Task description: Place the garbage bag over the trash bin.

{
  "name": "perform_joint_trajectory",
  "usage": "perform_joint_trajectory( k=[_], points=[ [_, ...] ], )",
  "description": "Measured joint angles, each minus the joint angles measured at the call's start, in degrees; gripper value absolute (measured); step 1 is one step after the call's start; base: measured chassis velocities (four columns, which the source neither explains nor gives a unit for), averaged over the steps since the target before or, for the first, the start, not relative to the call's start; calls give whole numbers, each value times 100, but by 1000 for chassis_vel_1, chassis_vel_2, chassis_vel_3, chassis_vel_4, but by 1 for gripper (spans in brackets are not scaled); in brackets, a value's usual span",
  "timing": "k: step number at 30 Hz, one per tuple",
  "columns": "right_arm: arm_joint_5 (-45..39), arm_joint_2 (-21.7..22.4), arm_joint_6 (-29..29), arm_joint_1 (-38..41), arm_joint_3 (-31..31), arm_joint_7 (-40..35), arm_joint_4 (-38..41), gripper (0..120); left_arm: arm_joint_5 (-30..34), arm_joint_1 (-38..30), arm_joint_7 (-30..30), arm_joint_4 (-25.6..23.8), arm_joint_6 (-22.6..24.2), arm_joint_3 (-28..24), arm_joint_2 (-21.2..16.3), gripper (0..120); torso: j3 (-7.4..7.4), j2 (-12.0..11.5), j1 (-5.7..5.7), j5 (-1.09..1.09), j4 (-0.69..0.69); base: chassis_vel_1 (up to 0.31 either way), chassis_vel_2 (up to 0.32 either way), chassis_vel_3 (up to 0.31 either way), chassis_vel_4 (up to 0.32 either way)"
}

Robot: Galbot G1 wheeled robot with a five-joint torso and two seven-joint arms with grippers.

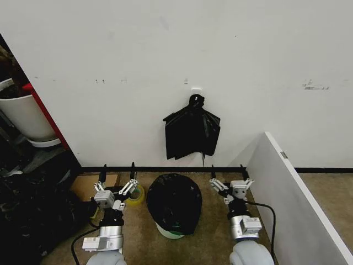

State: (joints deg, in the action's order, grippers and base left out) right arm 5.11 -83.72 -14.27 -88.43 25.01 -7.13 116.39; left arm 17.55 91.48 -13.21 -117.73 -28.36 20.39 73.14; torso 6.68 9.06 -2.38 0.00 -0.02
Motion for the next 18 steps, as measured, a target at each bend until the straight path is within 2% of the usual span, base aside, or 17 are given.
perform_joint_trajectory(
  k=[1, 5, 10, 18],
  points=[
    [32, -100, -411, 37, 274, 432, -139, 100, 98, 2, -2, -33, 46, -8, -47, 100, 0, 0, 0, 1, 0, 0, 0, 0, 0],
    [-77, -291, -795, -27, 528, 928, -207, 100, 149, 12, 3, -101, 74, -30, -78, 100, 0, -1, 0, 0, 0, 0, 0, 0, 0],
    [-349, -458, -732, -174, 595, 988, -60, 100, 91, 11, -2, -126, 76, -71, -34, 100, 0, -1, 0, 0, 0, 0, 0, 0, 0],
    [-450, -352, -839, -315, 726, 1018, -27, 100, -108, 130, -3, -180, 30, -67, 62, 100, 0, -1, 0, 0, 0, 0, 0, 0, 0]
  ],
)
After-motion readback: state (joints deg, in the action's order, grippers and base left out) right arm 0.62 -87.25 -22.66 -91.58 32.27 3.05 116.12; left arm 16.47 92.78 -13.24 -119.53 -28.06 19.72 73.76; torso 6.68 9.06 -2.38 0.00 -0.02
